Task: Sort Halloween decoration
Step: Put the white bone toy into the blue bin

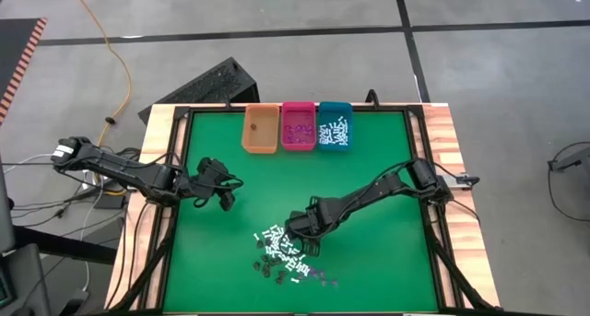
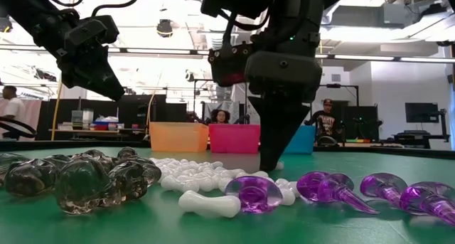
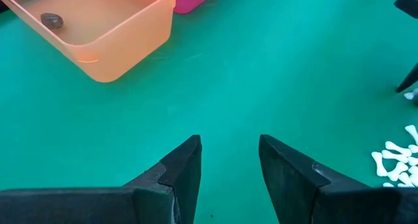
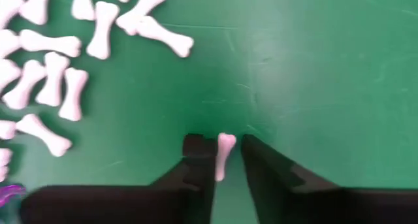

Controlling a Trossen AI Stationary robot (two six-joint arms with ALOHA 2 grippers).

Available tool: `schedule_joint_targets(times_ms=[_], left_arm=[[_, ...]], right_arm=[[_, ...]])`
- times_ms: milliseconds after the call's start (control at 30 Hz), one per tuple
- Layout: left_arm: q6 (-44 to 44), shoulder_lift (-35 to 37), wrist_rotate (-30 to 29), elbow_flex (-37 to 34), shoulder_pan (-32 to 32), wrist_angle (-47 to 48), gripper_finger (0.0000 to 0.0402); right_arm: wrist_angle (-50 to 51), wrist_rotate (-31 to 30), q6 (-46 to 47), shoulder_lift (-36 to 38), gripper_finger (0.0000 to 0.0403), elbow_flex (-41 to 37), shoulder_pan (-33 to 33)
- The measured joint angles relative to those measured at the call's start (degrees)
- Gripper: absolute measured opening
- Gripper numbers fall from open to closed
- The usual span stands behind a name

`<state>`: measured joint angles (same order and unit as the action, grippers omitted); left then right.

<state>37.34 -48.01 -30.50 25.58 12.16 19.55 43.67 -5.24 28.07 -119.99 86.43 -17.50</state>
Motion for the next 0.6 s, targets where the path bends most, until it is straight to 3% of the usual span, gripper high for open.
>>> schedule_joint_targets(times_ms=[167,433,600], left_arm=[[0.0,0.0,-0.1,0.0,0.0,0.0,0.0144],[0.1,0.0,-0.1,0.0,0.0,0.0,0.0144],[0.2,0.0,-0.1,0.0,0.0,0.0,0.0144]], right_arm=[[0.1,-0.4,-0.3,-0.1,0.0017,-0.1,0.0],[0.8,-0.4,-4.6,2.5,0.0017,-0.4,0.8],[4.4,-0.1,-9.6,7.6,0.0016,-0.4,4.6]])
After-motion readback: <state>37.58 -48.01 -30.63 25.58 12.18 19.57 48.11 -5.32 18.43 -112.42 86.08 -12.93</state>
